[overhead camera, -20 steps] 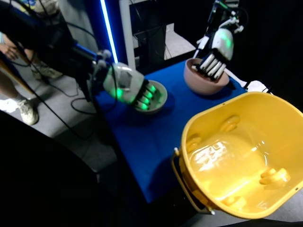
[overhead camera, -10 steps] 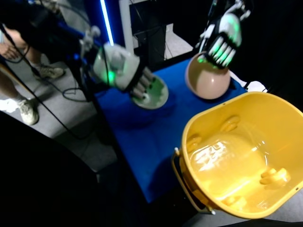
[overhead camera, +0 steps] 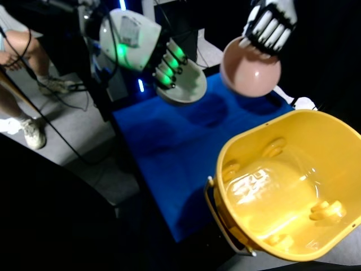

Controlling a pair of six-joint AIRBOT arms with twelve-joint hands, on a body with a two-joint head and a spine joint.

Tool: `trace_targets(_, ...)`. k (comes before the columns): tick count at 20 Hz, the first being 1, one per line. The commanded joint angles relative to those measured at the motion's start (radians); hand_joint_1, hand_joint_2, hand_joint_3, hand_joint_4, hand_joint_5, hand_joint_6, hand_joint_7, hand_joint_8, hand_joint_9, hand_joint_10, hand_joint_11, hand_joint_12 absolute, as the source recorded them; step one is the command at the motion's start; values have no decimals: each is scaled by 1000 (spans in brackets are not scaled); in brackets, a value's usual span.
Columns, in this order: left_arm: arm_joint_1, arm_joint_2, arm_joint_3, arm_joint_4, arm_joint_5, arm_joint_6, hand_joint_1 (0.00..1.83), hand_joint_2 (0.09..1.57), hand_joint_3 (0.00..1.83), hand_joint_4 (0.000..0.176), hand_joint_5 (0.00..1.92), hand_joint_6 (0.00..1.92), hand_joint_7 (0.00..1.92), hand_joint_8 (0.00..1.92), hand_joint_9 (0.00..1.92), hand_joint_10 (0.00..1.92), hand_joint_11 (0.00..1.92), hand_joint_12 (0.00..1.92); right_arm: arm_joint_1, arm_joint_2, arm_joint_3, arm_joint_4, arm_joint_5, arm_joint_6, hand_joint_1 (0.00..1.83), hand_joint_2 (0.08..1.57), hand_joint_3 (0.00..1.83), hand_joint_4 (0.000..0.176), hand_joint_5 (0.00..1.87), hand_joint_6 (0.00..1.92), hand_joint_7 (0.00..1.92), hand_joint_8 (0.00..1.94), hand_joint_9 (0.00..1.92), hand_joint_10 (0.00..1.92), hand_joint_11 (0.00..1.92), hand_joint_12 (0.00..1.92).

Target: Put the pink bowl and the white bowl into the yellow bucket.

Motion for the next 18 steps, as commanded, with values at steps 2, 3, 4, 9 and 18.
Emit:
trace_targets(2, -44, 10, 11, -59, 121, -4, 1357, 1194, 0, 0, 766, 1006, 868, 1297, 748, 1497, 573, 1486, 64, -30, 25, -34, -139, 2, 1368, 1154, 0, 0, 769, 1278, 877, 1019, 951, 1250, 900, 1344)
trace_targets(3, -65, 10, 22, -59, 109, -3, 1362, 1173, 0, 0, 768, 1080, 922, 1173, 799, 1411, 667, 1497, 90, -45, 44, -34, -139, 2, 1471, 1109, 0, 0, 824, 1156, 917, 929, 1021, 1041, 885, 1442)
trace_targets(4, -93, 10, 34, -59, 90, -3, 1362, 1176, 0, 0, 755, 1063, 898, 1179, 822, 1437, 754, 1526, 124, -59, 60, -34, -139, 2, 1492, 1103, 0, 0, 847, 1127, 915, 932, 1030, 998, 855, 1479)
trace_targets(9, -217, -2, 81, -59, 7, 13, 1246, 1177, 3, 0, 864, 926, 881, 1411, 820, 1403, 623, 1790, 213, -98, 121, -34, -139, 1, 1487, 1135, 2, 0, 875, 1189, 803, 1095, 923, 1082, 756, 1573)
trace_targets(18, -644, -200, 256, 86, -327, -28, 1239, 1197, 0, 0, 794, 1015, 888, 1415, 1018, 1555, 1012, 1817, 286, -185, 289, -34, -129, 2, 1478, 1187, 0, 0, 731, 1371, 756, 1144, 823, 1199, 626, 1646)
